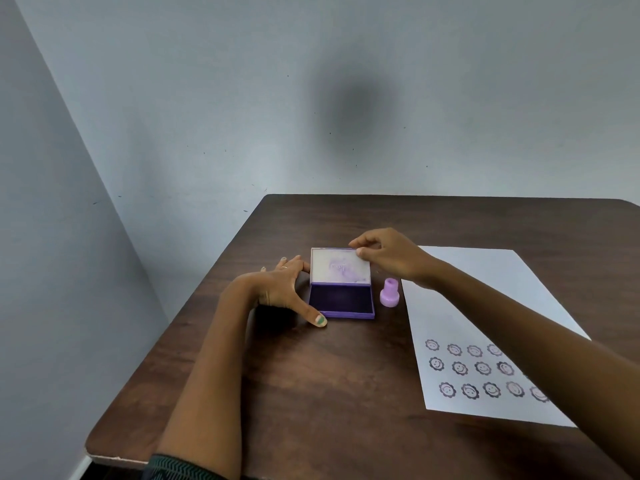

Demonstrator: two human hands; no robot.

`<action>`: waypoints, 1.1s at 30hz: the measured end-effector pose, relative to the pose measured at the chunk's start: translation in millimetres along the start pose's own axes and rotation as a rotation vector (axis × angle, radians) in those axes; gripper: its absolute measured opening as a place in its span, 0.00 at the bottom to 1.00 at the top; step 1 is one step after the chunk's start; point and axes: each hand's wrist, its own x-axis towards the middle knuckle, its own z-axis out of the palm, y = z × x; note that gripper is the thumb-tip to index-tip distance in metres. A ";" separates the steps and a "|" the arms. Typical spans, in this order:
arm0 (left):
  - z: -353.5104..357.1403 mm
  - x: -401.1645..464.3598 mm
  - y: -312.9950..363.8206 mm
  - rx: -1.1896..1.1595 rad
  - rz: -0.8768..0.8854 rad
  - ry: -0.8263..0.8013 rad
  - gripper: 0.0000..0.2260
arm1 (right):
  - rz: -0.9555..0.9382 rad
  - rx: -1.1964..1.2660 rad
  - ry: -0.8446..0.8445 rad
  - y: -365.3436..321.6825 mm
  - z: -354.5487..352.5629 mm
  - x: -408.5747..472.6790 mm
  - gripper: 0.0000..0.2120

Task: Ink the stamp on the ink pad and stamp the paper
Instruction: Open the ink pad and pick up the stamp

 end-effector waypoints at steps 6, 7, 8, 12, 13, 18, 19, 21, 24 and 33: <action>0.2 -2.5 3.2 0.036 -0.005 0.001 0.50 | 0.037 0.041 -0.063 3.8 3.7 -1.7 0.16; 0.0 -2.9 3.9 0.045 -0.010 -0.002 0.51 | 0.040 0.042 -0.069 4.4 3.9 -2.4 0.16; -0.2 -3.1 4.6 0.054 -0.017 -0.005 0.51 | 0.042 0.043 -0.071 5.2 3.8 -3.1 0.16; -0.2 -4.2 5.5 0.096 -0.031 -0.005 0.52 | 0.046 0.052 -0.052 8.3 1.1 -7.7 0.16; -0.2 -4.6 5.4 0.102 -0.032 -0.007 0.52 | 0.042 0.050 -0.040 9.1 -0.6 -9.3 0.15; -0.1 -6.1 6.3 0.109 -0.034 -0.013 0.52 | -0.028 0.005 0.056 10.8 -11.8 -23.6 0.10; 0.1 -6.5 6.6 0.108 -0.034 -0.012 0.52 | -0.040 -0.005 0.062 10.8 -13.6 -27.7 0.09; 0.6 -7.1 7.1 0.104 -0.034 -0.010 0.52 | -0.058 -0.039 0.055 10.9 -15.2 -35.8 0.09; 0.5 -8.3 7.2 0.083 -0.030 -0.001 0.53 | -0.073 -0.113 0.048 13.3 -12.9 -44.8 0.13; 0.5 -0.1 -1.6 -0.262 -0.006 0.061 0.54 | -0.037 -0.109 0.133 27.8 -4.7 -51.9 0.12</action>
